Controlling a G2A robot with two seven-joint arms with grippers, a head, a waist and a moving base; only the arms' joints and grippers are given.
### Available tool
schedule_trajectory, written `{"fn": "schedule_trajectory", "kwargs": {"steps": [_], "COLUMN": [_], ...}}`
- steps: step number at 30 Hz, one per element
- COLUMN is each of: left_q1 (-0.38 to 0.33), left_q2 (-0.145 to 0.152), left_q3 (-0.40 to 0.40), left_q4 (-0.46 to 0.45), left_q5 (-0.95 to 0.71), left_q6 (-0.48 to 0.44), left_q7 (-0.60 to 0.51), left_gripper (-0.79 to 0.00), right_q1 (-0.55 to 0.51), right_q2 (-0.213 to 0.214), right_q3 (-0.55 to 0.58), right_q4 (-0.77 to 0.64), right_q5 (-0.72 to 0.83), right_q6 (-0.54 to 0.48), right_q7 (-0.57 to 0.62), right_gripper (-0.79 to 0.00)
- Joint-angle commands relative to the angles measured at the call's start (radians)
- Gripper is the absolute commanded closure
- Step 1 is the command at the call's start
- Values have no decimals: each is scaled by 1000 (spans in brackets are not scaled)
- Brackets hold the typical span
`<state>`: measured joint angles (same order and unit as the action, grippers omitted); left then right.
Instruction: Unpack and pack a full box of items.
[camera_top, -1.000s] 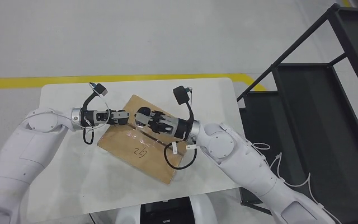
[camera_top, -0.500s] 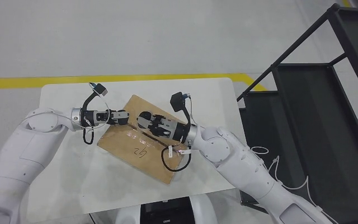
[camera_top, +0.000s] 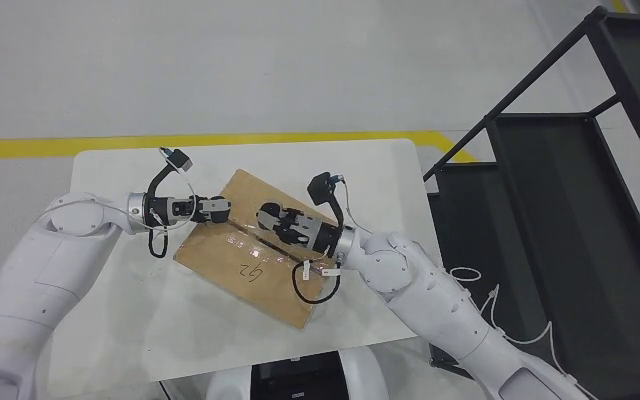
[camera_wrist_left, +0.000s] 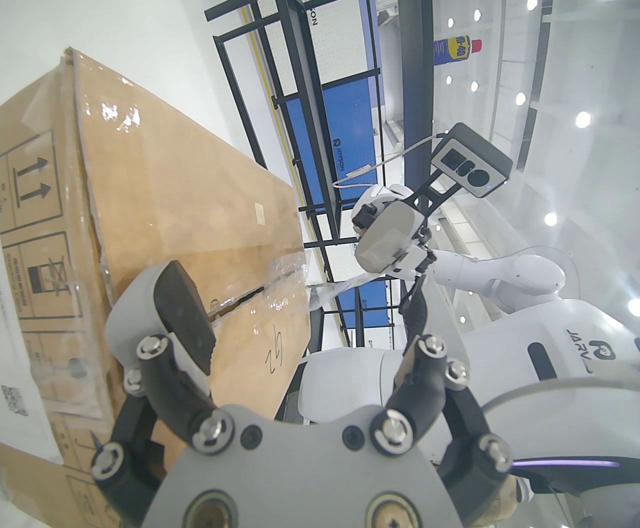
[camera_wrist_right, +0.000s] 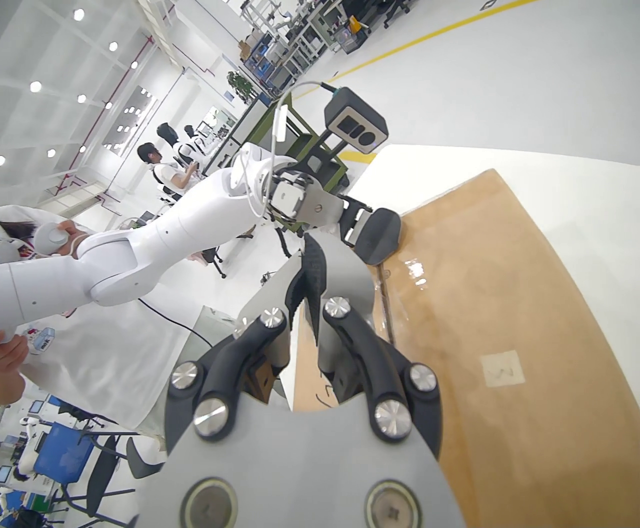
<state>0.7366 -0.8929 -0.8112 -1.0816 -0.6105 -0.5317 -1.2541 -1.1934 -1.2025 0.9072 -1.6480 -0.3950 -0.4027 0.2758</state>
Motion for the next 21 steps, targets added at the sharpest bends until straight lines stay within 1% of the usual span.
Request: {"fn": "schedule_trajectory", "kwargs": {"steps": [1,4,14,17,21], "left_q1": [0,0,0,0,0], "left_q2": [0,0,0,0,0], "left_q3": [0,0,0,0,0], "left_q4": [0,0,0,0,0], "left_q5": [0,0,0,0,0], "left_q6": [0,0,0,0,0], "left_q7": [0,0,0,0,0], "left_gripper": [-785,-785,-785,-785,-785], "right_q1": [-4,-8,-7,-9,-20], "right_q2": [-1,-2,-14,-21,-26], "right_q3": [-1,-5,-32,-35,-21], "right_q4": [3,9,39,41,15], "right_q5": [-24,-63,-115,-95,-62], "right_q6": [7,19,74,89,72], "right_q7": [-2,1,-1,-26,-84], "right_gripper": [0,0,0,0,0]}}
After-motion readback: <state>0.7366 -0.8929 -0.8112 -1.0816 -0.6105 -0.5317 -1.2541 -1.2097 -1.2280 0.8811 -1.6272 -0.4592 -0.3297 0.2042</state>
